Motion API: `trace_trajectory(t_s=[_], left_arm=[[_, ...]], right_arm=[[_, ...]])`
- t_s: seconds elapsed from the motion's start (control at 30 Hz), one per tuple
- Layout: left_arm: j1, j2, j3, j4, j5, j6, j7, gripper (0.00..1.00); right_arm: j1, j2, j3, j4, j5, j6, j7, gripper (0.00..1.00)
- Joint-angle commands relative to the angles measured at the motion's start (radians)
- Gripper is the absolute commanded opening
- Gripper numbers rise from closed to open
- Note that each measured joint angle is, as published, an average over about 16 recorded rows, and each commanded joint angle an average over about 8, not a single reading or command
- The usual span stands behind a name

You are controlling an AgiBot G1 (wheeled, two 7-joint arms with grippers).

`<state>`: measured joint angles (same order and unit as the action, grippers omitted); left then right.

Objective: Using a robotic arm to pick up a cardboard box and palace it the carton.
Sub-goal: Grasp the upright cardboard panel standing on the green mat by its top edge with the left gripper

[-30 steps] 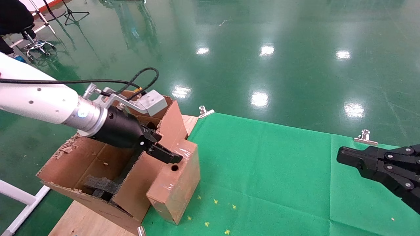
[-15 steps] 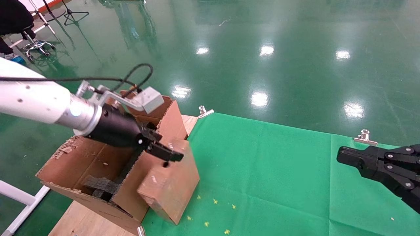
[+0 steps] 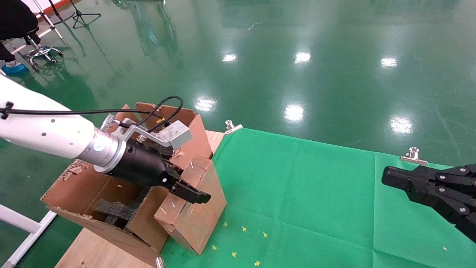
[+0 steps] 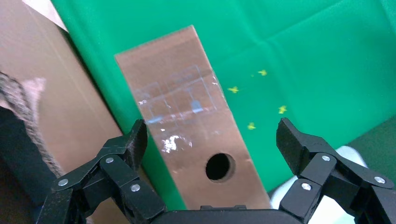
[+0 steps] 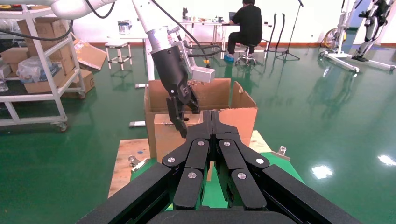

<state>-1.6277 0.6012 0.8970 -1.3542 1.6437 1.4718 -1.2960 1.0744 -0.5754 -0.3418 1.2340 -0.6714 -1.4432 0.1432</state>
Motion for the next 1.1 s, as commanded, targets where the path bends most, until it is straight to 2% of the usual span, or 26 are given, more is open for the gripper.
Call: trace_trajectory(t_s=[0.03, 0.1, 0.17, 0.2, 0.37, 0.4, 1.1], left_arm=[[0.001, 0.0, 0.002, -0.001, 0.006, -0.005, 0.013, 1.0], [0.001, 0.0, 0.005, -0.001, 0.01, -0.005, 0.017, 0.99], [0.001, 0.001, 0.007, -0.001, 0.015, -0.004, 0.022, 0.78], [0.0, 0.001, 0.007, -0.001, 0.016, -0.004, 0.021, 0.65], [0.0, 0.001, 0.006, -0.001, 0.013, -0.004, 0.017, 0.04], [0.0, 0.001, 0.005, -0.001, 0.012, -0.004, 0.017, 0.01], [0.0, 0.0, 0.001, -0.001, 0.004, -0.004, 0.01, 0.0]], right_arm=[[0.0, 0.0, 0.0, 0.0, 0.0, 0.0, 0.0, 0.43], [0.0, 0.0, 0.0, 0.0, 0.0, 0.0, 0.0, 0.68], [0.0, 0.0, 0.0, 0.0, 0.0, 0.0, 0.0, 0.93], [0.0, 0.0, 0.0, 0.0, 0.0, 0.0, 0.0, 1.0], [0.0, 0.0, 0.0, 0.0, 0.0, 0.0, 0.0, 1.0], [0.0, 0.0, 0.0, 0.0, 0.0, 0.0, 0.0, 1.0], [0.0, 0.0, 0.0, 0.0, 0.0, 0.0, 0.0, 1.0]])
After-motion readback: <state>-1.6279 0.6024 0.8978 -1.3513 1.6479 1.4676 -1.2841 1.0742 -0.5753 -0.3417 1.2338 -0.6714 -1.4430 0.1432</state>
